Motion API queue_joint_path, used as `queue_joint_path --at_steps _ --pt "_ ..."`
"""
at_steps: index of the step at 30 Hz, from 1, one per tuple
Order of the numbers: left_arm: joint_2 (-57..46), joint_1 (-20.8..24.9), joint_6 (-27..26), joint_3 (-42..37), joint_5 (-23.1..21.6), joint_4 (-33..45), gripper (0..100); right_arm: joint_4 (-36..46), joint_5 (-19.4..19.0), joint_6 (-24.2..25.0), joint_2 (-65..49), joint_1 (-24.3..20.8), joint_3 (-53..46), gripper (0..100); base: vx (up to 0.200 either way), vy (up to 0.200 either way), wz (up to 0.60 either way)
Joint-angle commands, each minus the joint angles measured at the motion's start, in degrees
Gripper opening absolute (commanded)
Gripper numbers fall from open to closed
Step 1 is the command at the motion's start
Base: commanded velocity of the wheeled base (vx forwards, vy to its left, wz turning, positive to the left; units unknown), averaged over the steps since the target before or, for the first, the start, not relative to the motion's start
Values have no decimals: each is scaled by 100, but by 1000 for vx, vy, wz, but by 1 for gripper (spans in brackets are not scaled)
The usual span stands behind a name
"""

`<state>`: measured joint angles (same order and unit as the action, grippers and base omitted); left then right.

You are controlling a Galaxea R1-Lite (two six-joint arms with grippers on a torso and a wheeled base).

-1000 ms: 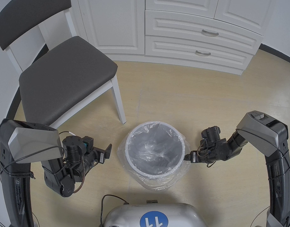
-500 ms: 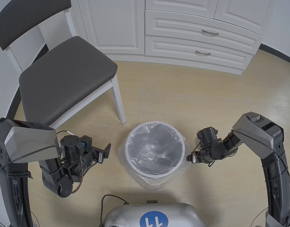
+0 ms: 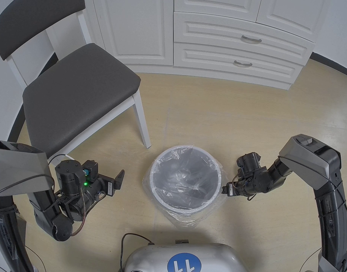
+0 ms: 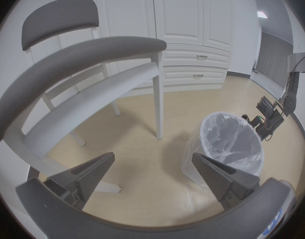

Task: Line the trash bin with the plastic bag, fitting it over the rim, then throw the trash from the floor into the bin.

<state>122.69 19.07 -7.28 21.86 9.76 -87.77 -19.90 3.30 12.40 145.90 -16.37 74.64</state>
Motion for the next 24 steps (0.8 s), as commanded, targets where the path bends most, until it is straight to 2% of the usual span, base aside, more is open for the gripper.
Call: queue_joint_path --at_steps 1,5,12,16,24 --pt "-667 -61 130 -393 -1 -3 100 -217 -436 17 -554 82 -477 100 0 0 0" --pt "-1080 -175 130 -920 -10 6 100 -225 -541 17 -1142 90 -837 100 0 0 0" --pt "-948 -184 200 -999 -71 6 100 -234 -524 -1 -1740 -6 -1312 100 0 0 0" --pt "-210 -175 447 -867 -142 -3 100 -401 -436 -36 -2013 -138 -1672 100 0 0 0" --pt "282 -131 578 -305 -150 -3 100 -867 -163 -273 -1705 -138 -1743 100 0 0 0"
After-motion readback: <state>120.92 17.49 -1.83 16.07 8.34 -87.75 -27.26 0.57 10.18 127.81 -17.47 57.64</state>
